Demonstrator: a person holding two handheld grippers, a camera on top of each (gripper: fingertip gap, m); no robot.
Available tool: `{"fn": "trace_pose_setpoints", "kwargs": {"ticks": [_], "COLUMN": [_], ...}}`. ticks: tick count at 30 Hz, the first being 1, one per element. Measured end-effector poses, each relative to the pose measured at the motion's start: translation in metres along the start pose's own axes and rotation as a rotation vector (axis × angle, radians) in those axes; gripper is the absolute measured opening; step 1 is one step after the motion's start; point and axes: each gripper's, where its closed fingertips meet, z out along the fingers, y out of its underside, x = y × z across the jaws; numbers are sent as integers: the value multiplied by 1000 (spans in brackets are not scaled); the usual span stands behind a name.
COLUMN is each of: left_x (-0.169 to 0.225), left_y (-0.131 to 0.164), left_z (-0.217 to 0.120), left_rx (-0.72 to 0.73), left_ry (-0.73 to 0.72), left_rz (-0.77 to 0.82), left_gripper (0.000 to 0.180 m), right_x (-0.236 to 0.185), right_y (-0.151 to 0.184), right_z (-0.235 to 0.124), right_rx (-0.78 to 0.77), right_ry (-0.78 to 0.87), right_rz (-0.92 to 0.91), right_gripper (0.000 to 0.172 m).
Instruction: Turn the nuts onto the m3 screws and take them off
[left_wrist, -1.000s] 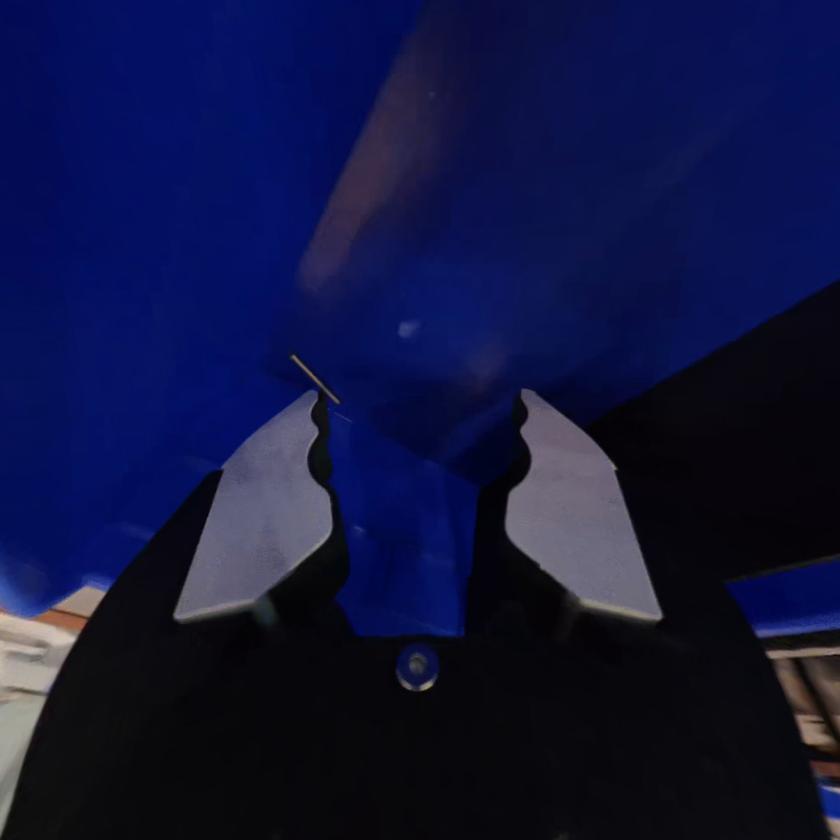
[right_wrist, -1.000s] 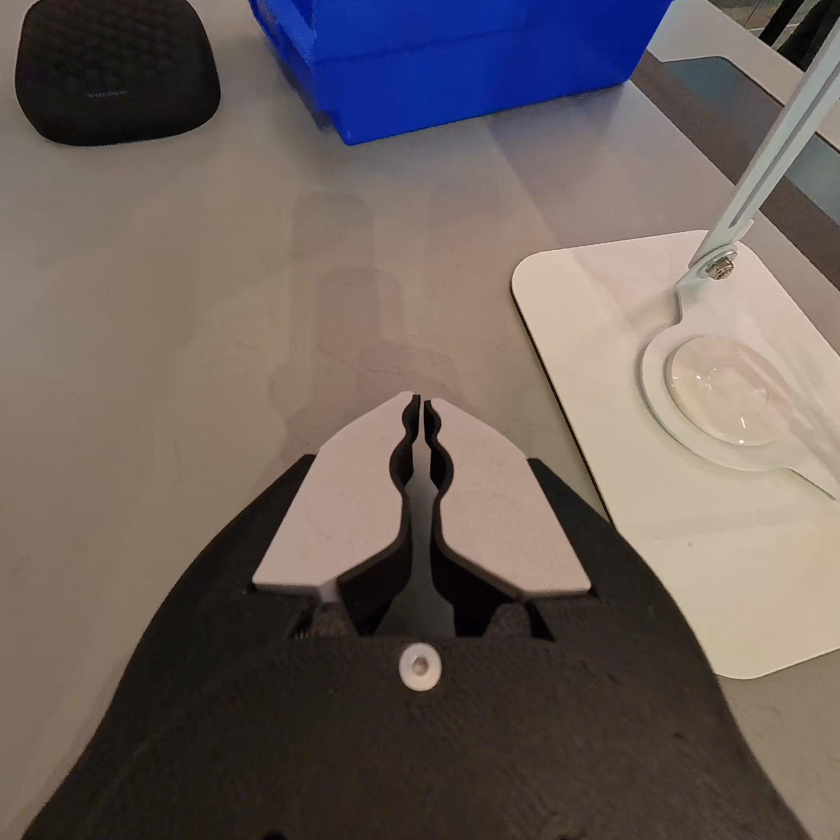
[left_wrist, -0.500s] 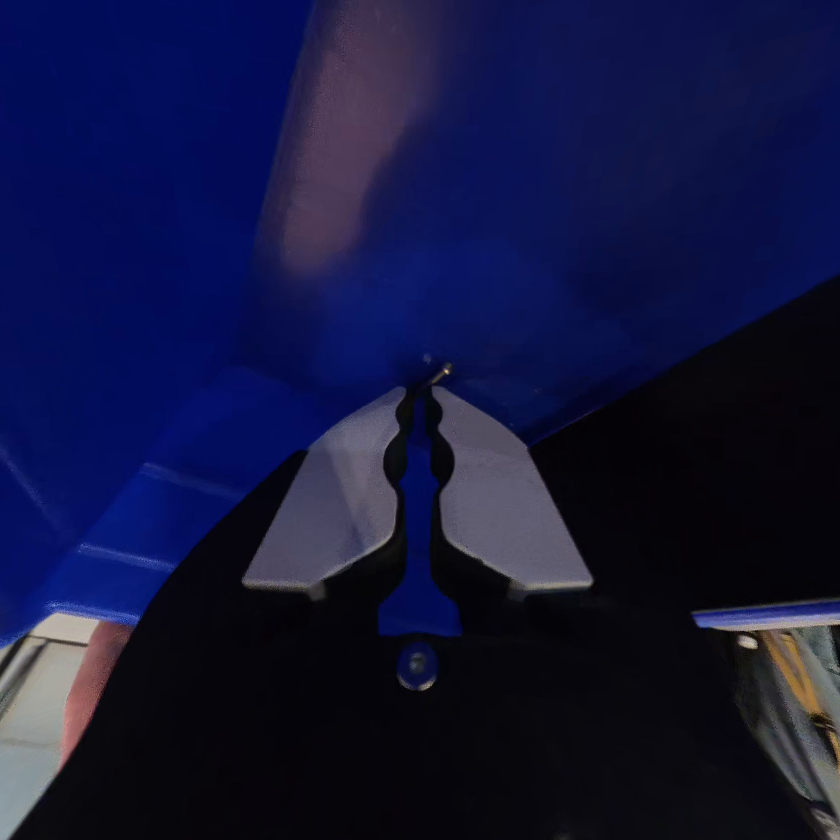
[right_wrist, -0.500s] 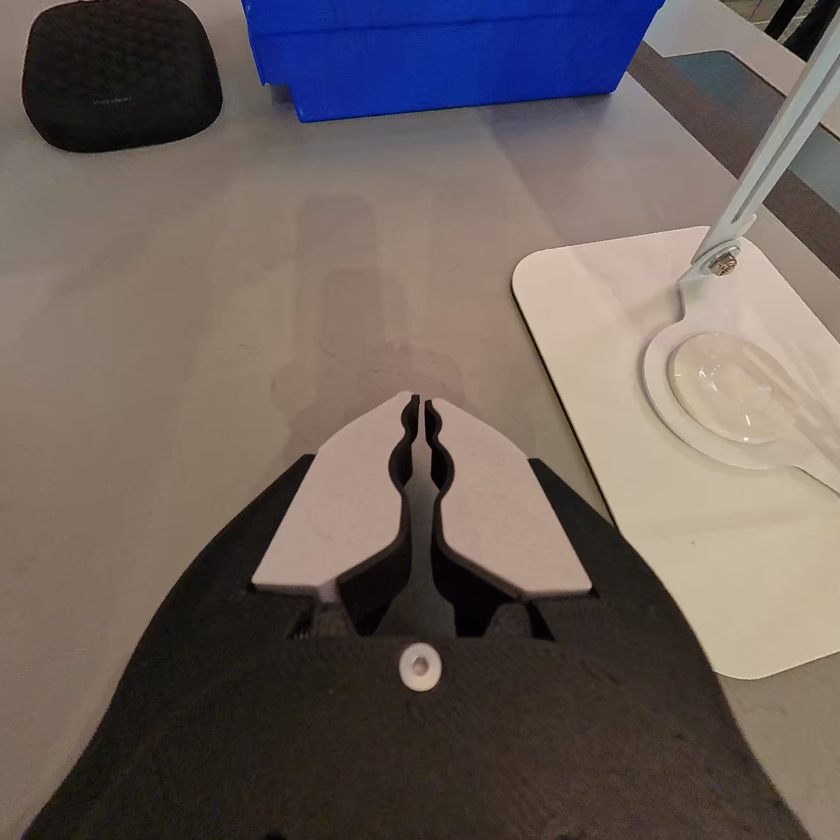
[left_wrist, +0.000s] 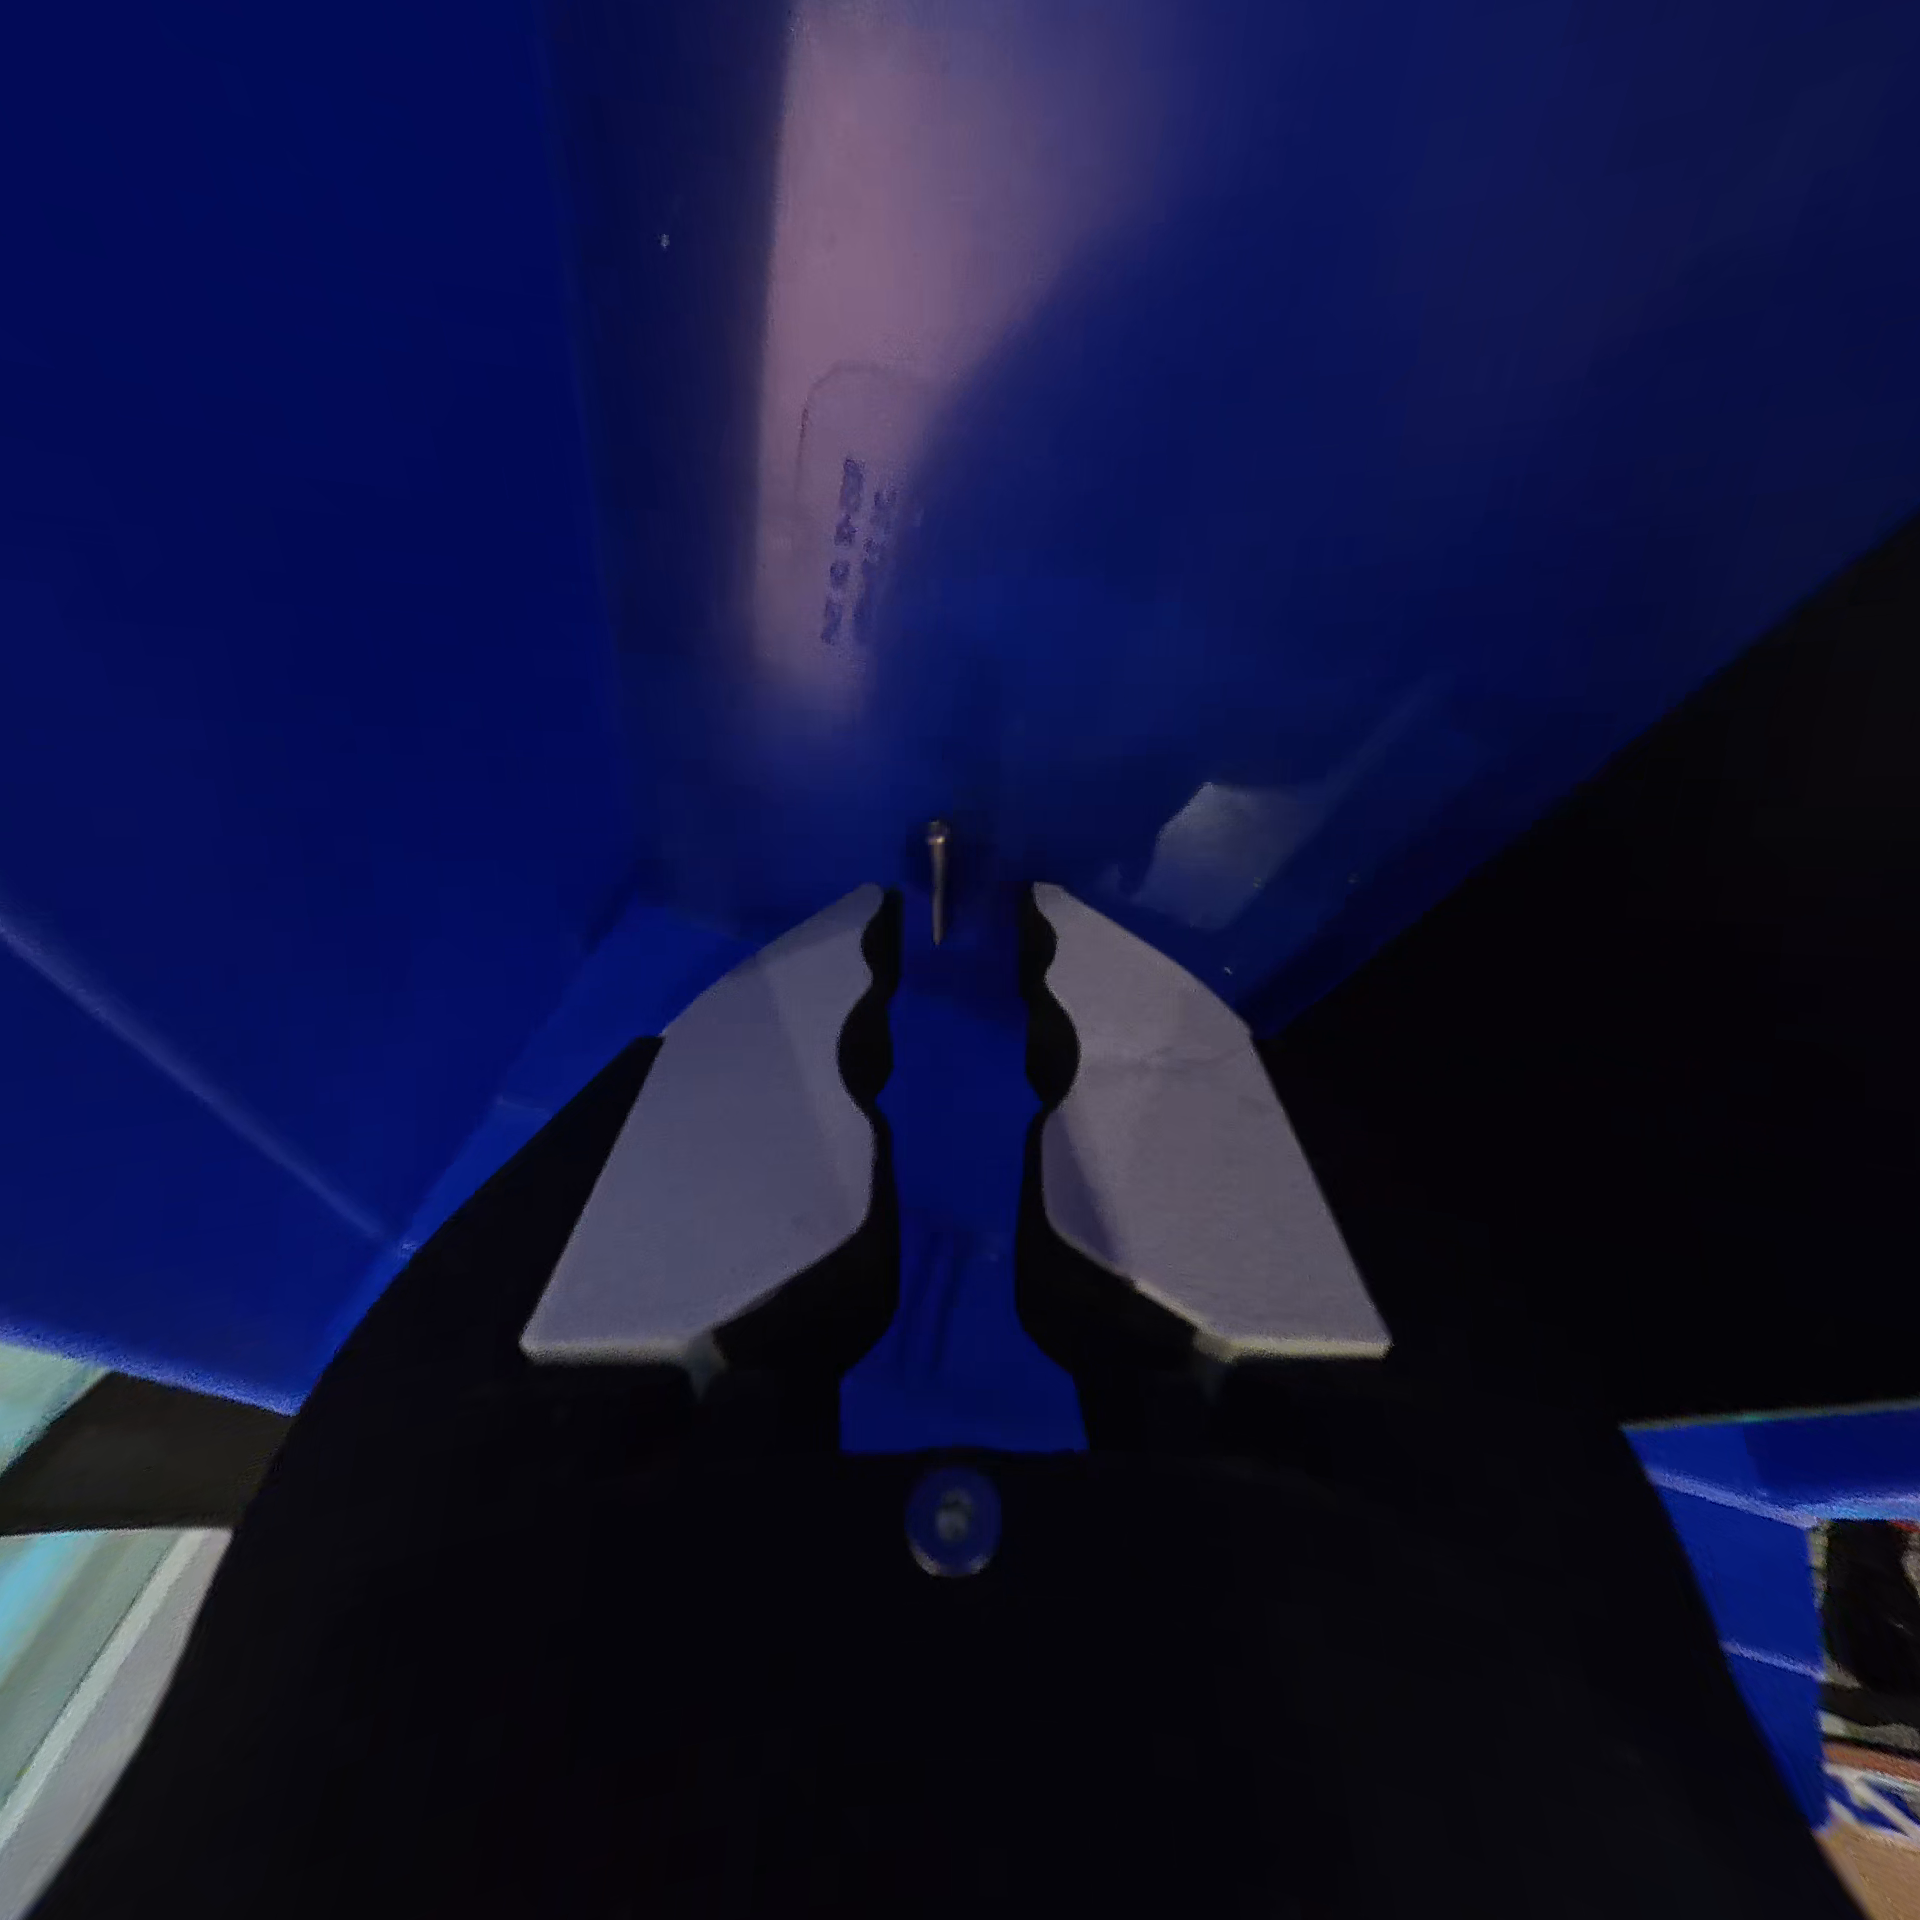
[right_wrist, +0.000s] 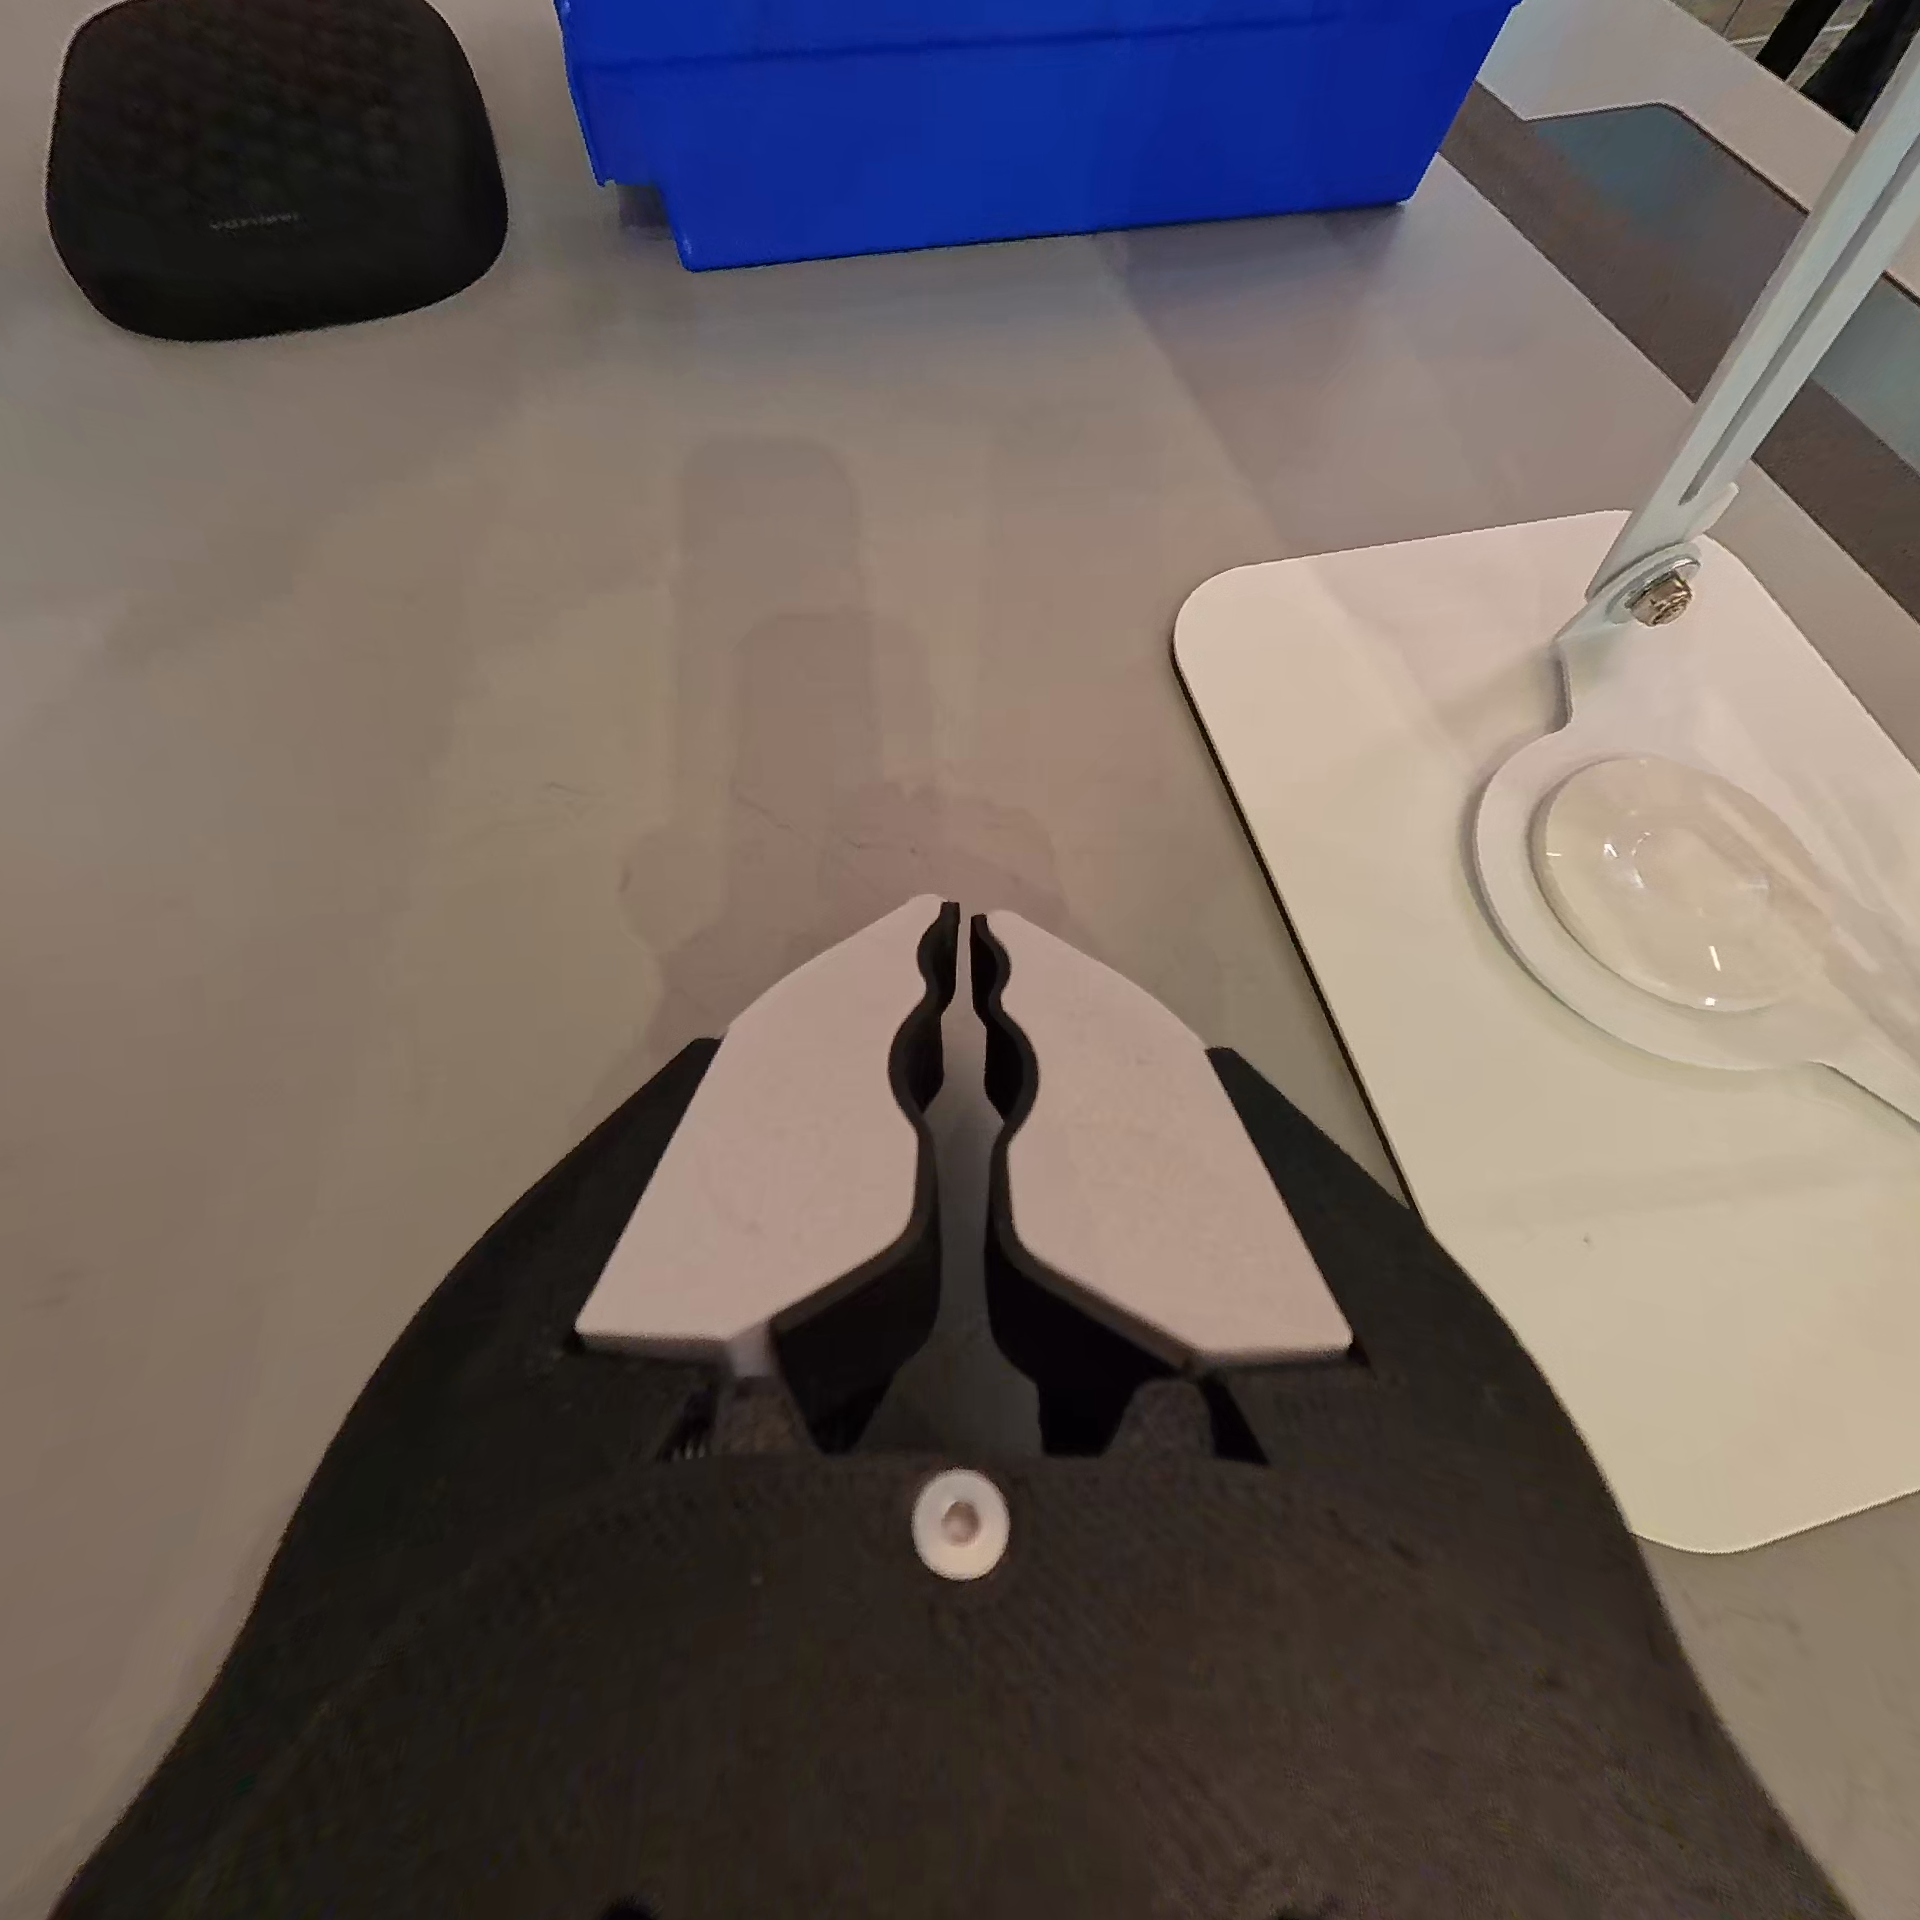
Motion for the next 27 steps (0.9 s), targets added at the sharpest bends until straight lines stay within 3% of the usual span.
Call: {"fn": "trace_pose_setpoints", "kwargs": {"ticks": [4, 11, 14, 20, 24, 27], "left_x": [-2, 0, -2, -11, -9, 3], "left_y": [-3, -4, -6, -2, -1, -1], "left_z": [1, 1, -1, 0, 2, 2], "left_rx": [-24, -25, 11, -60, -95, -66], "left_ry": [7, 15, 6, -9, 65, 122], "left_rz": [34, 64, 49, 93, 44, 56], "left_gripper": [9, 4, 16, 36, 32, 9], "right_x": [0, 0, 0, -1, -1, -1], "right_y": [0, 0, 0, 1, 1, 1], "right_z": [0, 0, 0, 0, 0, 0], "right_rx": [1, 0, -2, -5, -5, -6], "right_ry": [-2, -2, -2, -6, -10, -12], "right_rz": [3, 0, -2, -2, 1, 2], "right_gripper": [2, 2, 2, 2, 2, 2]}}
